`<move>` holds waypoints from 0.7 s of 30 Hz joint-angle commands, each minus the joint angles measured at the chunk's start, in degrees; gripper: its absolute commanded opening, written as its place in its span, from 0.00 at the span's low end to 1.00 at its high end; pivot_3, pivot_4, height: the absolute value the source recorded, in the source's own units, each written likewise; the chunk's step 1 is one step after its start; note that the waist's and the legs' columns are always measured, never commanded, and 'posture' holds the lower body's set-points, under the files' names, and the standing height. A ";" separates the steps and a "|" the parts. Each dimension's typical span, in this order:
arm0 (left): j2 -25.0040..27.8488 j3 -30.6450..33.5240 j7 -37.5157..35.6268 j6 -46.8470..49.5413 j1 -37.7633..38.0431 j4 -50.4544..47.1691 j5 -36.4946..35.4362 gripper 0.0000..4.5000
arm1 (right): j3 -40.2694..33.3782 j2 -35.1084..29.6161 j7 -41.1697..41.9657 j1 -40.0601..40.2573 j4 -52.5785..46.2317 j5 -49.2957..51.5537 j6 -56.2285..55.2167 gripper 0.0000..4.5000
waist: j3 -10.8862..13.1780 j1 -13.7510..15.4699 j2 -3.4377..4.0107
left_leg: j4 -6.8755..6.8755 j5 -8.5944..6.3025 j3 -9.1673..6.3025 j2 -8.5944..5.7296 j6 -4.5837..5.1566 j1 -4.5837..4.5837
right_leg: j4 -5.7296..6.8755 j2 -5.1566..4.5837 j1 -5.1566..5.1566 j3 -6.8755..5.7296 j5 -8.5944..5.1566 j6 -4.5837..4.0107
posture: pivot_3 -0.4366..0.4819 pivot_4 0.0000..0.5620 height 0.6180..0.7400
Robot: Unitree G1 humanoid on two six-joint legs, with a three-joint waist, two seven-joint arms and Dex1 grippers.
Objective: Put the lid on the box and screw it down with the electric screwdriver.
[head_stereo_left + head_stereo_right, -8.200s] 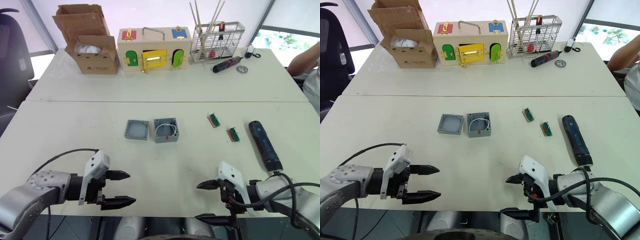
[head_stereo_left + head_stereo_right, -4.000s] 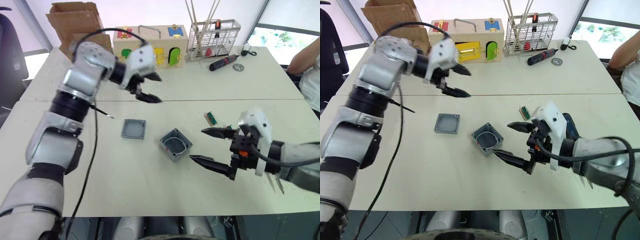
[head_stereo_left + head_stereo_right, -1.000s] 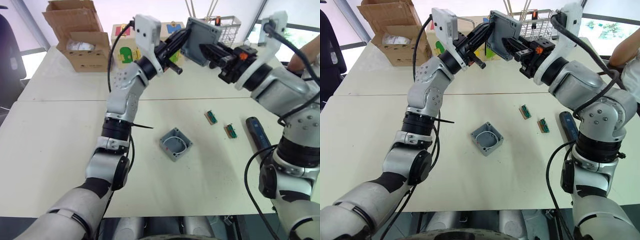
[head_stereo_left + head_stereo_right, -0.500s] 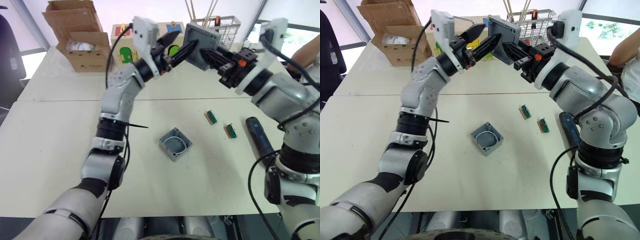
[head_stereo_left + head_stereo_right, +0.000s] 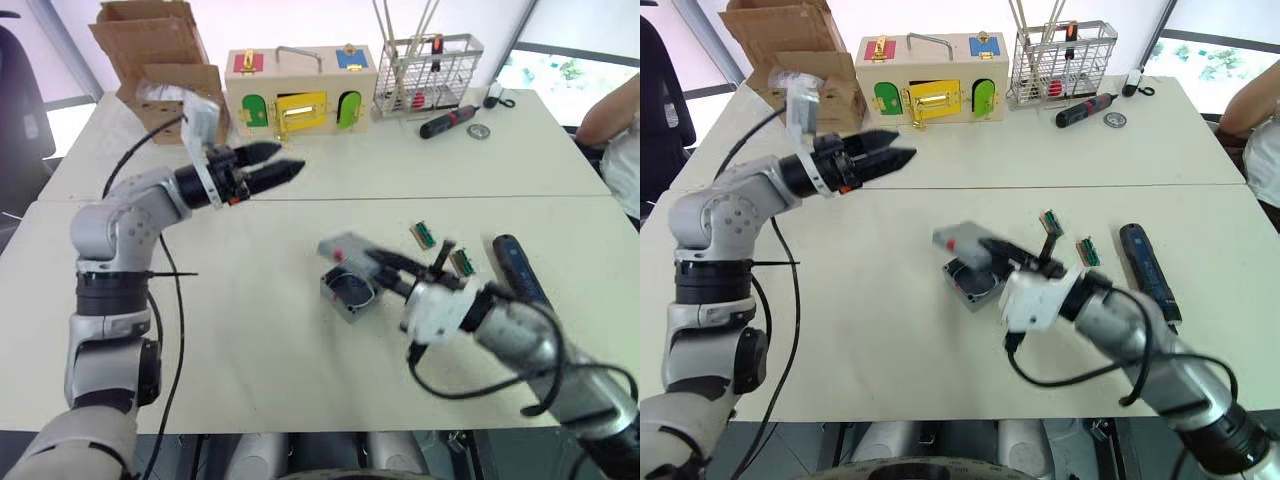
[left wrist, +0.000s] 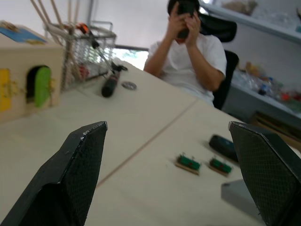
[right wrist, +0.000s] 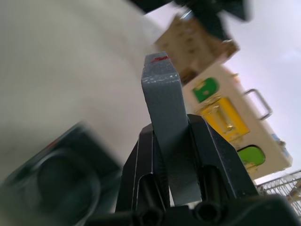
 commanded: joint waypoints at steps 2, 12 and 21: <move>1.04 -2.84 -2.28 -0.82 0.68 -3.87 0.61 0.94 | -0.90 2.61 -1.62 3.31 -3.35 -10.74 -0.48 0.05 | 0.00 0.08 -0.01 | 0.00 0.04 -0.01 0.09 -0.08 0.11 | 0.02 0.06 0.08 0.00 0.00 0.00 | 0.48 0.27 0.98; -0.93 -10.72 -6.23 -3.99 0.61 -4.19 4.26 0.94 | 1.39 11.17 -0.38 4.77 -2.32 -24.25 1.84 0.05 | -0.01 0.13 0.00 | -0.11 0.08 -0.03 0.14 -0.14 0.21 | 0.05 0.13 0.13 0.02 0.00 -0.01 | 0.48 0.27 0.98; -2.78 -15.87 -8.62 -8.39 1.26 -3.50 8.18 0.94 | 1.77 11.99 -0.09 6.03 0.11 -25.80 -2.20 0.05 | -0.01 0.10 0.00 | -0.11 0.08 -0.03 0.14 -0.14 0.21 | 0.04 0.13 0.14 0.02 0.00 -0.01 | 0.48 0.27 0.98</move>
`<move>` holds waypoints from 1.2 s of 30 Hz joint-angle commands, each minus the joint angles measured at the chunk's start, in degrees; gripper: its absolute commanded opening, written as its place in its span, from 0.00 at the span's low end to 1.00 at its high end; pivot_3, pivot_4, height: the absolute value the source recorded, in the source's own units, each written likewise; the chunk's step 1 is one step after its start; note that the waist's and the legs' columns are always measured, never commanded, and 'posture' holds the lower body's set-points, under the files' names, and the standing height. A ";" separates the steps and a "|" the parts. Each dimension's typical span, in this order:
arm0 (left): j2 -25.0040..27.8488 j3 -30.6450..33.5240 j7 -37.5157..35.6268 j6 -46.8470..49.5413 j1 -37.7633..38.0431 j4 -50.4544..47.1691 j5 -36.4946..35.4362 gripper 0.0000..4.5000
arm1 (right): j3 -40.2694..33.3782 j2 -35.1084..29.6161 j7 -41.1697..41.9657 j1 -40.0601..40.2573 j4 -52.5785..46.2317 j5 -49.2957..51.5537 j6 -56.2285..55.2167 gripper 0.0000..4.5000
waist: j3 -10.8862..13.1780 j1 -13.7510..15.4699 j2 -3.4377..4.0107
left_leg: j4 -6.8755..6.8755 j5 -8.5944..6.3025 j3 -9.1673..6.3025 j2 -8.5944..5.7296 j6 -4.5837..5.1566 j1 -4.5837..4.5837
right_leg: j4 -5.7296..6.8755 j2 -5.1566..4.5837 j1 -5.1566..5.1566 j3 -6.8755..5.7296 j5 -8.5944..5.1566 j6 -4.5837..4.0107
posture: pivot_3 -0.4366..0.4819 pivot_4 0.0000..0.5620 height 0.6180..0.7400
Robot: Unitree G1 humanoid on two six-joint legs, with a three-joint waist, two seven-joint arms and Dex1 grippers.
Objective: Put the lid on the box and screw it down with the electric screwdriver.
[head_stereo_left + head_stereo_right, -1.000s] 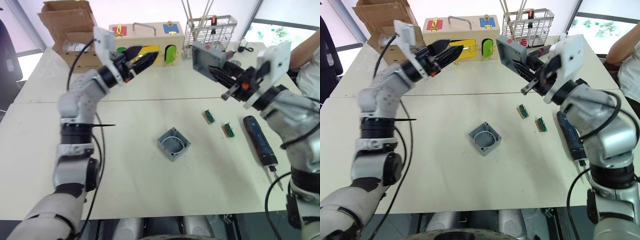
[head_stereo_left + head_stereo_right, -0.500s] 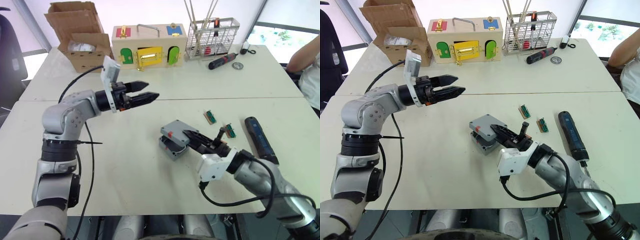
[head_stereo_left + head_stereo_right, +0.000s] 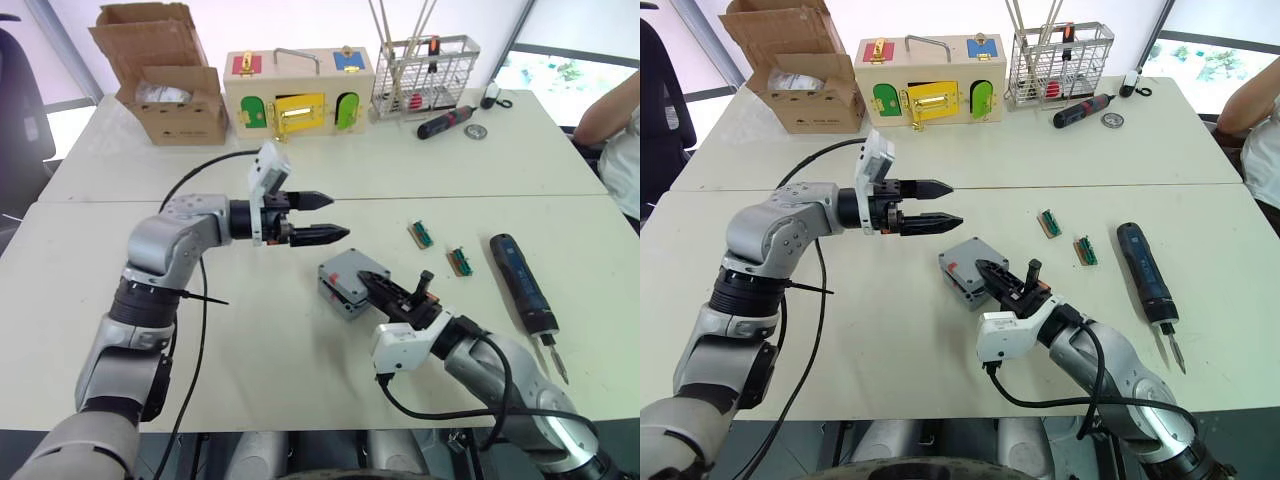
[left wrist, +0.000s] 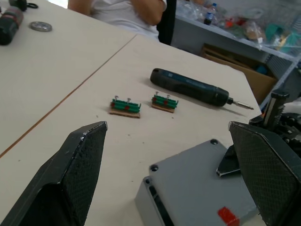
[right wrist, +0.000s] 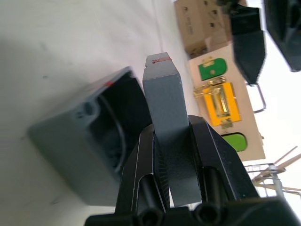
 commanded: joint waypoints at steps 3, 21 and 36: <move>-2.31 -2.76 -0.84 -4.26 0.18 0.22 3.32 0.94 | 0.13 0.44 0.03 0.28 0.29 -0.39 -2.38 0.05 | 0.00 0.05 0.00 | 0.00 0.00 -0.01 0.00 0.00 0.04 | -0.01 0.00 0.05 -0.01 0.00 0.00 | 0.48 0.27 0.98; -4.33 -3.56 -3.37 -5.56 0.46 0.89 5.02 0.94 | -1.20 3.70 -1.43 0.09 1.16 -4.57 -2.57 0.05 | 0.00 0.09 0.00 | -0.03 0.00 -0.01 0.00 0.00 0.22 | -0.03 0.00 0.25 -0.01 0.00 0.00 | 0.48 0.27 0.98; -5.93 -0.46 -2.43 -4.35 -1.49 2.64 3.45 0.94 | -2.99 3.96 -2.93 -0.10 1.07 -6.65 -4.01 0.05 | 0.00 0.02 0.00 | -0.04 0.00 -0.02 -0.01 0.01 0.26 | -0.03 0.00 0.29 -0.01 0.00 0.00 | 0.48 0.27 0.98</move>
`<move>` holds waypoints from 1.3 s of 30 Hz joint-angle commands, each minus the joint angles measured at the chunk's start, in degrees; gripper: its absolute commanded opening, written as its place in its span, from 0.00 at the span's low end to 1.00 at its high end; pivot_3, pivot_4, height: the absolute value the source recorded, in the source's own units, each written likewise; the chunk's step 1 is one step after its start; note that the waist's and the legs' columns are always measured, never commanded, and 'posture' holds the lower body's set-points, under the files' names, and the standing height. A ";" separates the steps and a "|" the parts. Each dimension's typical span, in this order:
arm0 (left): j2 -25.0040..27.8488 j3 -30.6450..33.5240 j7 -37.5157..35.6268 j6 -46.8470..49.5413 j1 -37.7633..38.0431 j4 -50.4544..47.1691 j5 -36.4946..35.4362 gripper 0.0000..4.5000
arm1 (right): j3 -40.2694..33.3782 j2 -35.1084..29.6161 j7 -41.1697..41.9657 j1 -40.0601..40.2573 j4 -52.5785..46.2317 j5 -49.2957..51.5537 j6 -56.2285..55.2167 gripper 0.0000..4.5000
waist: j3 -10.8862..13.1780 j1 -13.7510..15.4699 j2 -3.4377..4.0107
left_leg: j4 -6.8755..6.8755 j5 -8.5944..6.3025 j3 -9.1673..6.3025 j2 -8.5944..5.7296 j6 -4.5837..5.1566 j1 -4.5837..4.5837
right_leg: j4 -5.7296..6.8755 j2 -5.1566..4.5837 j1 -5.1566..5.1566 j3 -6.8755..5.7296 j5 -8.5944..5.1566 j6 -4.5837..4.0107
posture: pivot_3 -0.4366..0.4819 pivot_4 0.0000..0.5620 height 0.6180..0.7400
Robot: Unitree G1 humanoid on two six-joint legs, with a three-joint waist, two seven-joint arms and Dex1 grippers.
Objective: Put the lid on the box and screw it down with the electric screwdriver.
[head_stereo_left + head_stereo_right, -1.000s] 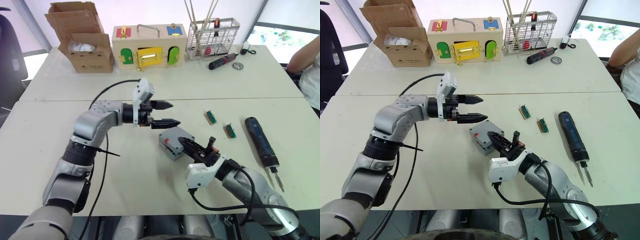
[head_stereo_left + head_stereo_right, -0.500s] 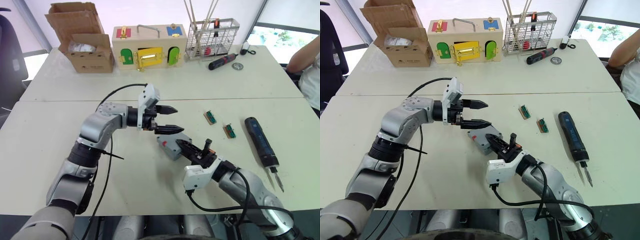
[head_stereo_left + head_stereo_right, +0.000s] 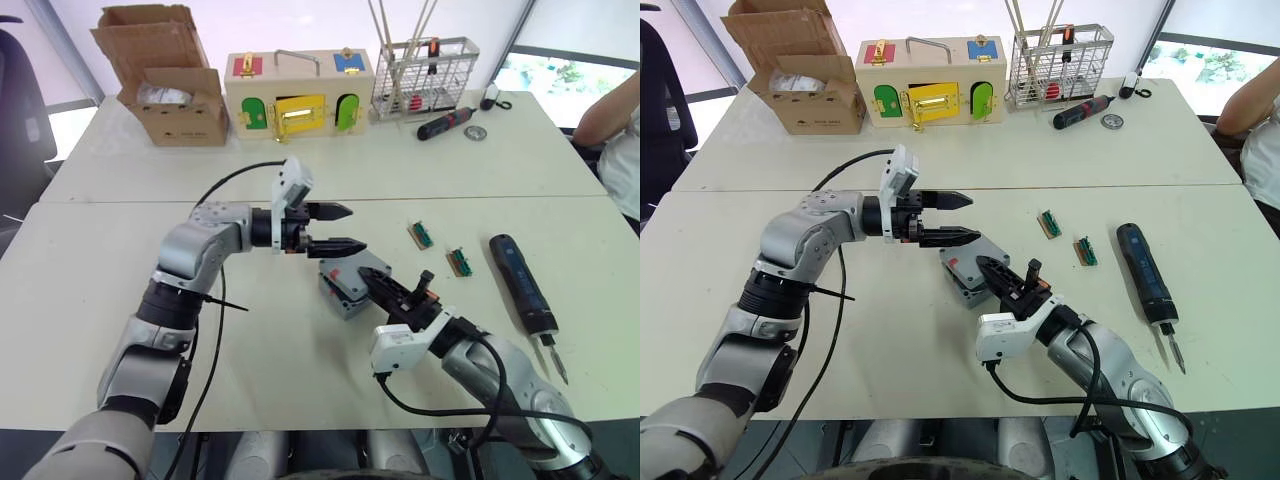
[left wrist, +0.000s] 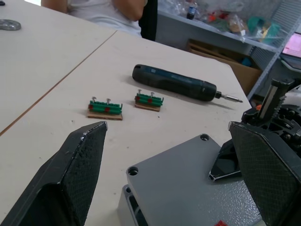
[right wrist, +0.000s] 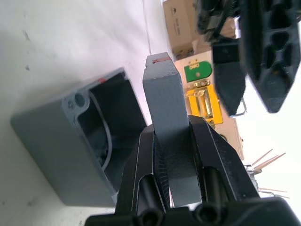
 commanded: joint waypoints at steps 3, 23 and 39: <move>-0.47 0.89 -0.05 -0.89 -1.08 -0.89 -0.29 0.94 | -0.59 0.53 -0.20 -0.11 -1.02 -0.32 -0.21 0.05 | 0.00 -0.06 0.00 | 0.00 0.00 0.00 0.00 0.00 0.01 | 0.00 0.00 0.00 0.00 0.00 0.00 | 0.48 0.27 0.98; 1.15 -4.33 -4.86 -4.90 1.60 -0.85 4.20 0.01 | 0.80 1.91 0.85 0.62 -0.28 -1.88 0.19 0.05 | 0.00 -0.03 0.00 | -0.02 0.00 0.00 0.00 0.00 0.03 | -0.01 0.00 0.02 0.00 0.00 0.00 | 0.48 0.27 0.98; -0.25 -4.64 -5.87 -9.11 0.41 3.20 6.40 0.01 | 0.82 2.81 2.12 -0.66 -0.85 -2.86 1.32 0.05 | 0.00 0.00 0.00 | -0.02 -0.01 -0.03 0.00 0.02 0.21 | -0.06 0.01 0.25 -0.02 -0.01 0.00 | 0.48 0.27 0.98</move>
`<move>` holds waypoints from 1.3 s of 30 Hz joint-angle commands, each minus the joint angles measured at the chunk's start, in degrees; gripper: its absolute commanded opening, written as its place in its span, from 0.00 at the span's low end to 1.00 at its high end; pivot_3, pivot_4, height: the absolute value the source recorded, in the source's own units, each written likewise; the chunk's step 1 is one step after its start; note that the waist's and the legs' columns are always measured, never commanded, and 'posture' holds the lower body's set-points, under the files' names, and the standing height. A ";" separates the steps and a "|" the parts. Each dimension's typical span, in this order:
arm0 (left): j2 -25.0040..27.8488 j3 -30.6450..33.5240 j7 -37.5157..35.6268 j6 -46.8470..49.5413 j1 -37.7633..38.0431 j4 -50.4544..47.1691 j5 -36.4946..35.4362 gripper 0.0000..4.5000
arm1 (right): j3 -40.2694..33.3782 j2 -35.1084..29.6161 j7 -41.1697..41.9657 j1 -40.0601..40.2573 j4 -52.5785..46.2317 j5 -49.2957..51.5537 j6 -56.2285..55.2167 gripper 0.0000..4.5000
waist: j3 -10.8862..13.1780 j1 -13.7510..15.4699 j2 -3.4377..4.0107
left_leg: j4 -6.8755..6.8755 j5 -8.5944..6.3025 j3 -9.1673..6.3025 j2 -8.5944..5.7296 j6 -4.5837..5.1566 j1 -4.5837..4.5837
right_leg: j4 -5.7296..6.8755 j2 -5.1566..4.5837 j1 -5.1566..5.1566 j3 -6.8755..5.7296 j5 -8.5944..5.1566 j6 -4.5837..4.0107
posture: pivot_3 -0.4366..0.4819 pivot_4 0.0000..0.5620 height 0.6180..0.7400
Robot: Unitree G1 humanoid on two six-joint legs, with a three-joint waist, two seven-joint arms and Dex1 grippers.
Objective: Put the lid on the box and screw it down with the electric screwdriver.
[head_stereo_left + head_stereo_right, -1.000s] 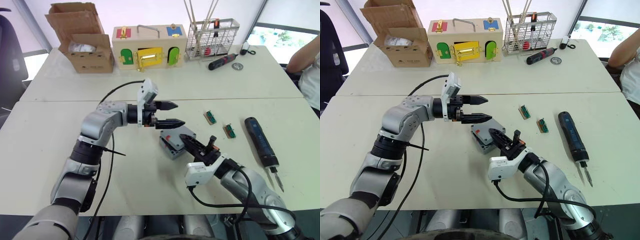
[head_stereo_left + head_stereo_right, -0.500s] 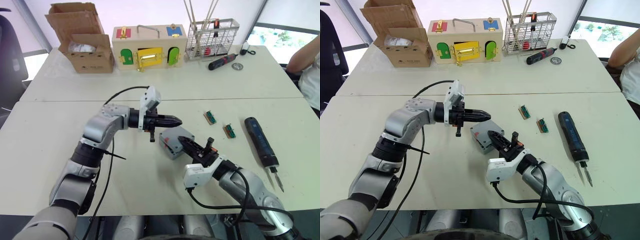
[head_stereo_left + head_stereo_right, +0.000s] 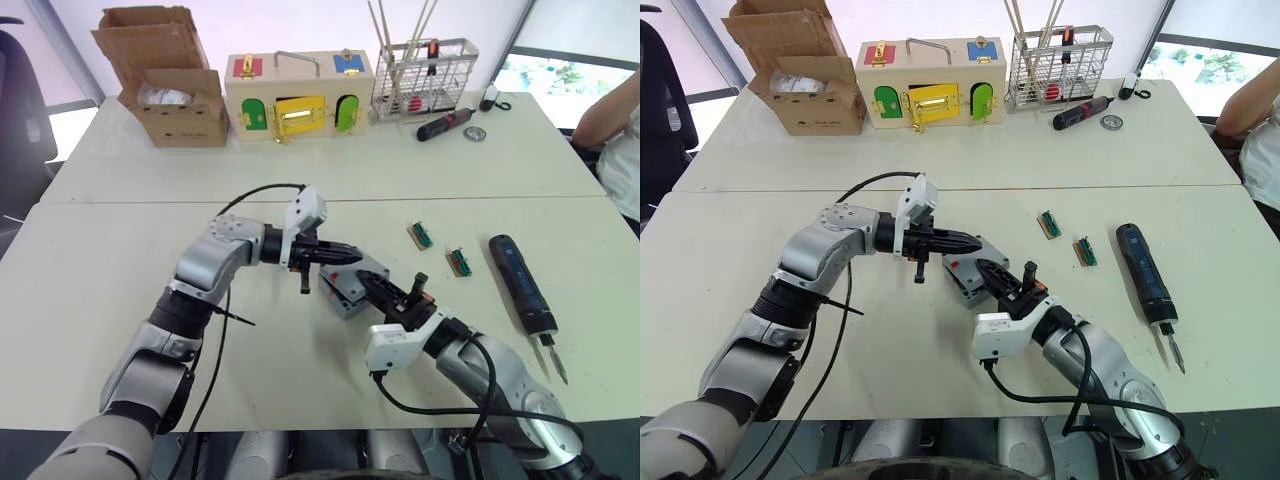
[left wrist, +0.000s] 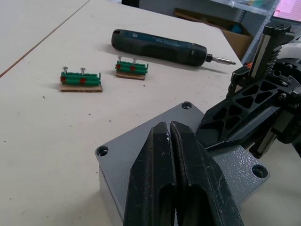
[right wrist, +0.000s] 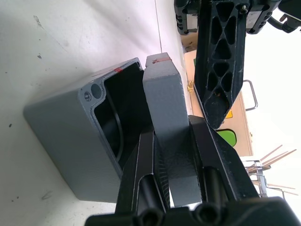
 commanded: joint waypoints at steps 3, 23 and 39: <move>-0.34 0.66 -1.10 -2.53 -1.59 0.56 0.52 0.01 | 0.21 0.98 0.65 -0.48 -1.75 -0.76 0.40 0.05 | 0.00 0.01 0.00 | 0.00 0.00 0.00 0.00 0.00 0.00 | 0.00 0.00 0.01 0.00 0.00 0.00 | 0.48 0.27 0.98; -0.76 -6.78 -6.71 -15.67 0.12 9.81 11.13 0.00 | -1.82 0.28 2.75 2.49 -5.08 0.98 0.28 1.00 | -0.02 0.19 0.01 | -0.01 -0.10 -0.04 -0.01 0.16 0.53 | -0.11 0.01 0.64 -0.04 -0.01 0.00 | 0.48 0.27 0.98; -1.22 -7.74 -5.67 -18.46 1.77 11.38 13.25 0.00 | -4.69 -3.85 6.43 3.00 -7.36 7.27 -2.69 1.00 | -0.06 0.28 0.01 | -0.11 -0.18 -0.08 -0.01 0.29 0.98 | -0.62 0.01 1.33 -0.04 -0.09 0.10 | 0.48 0.27 0.98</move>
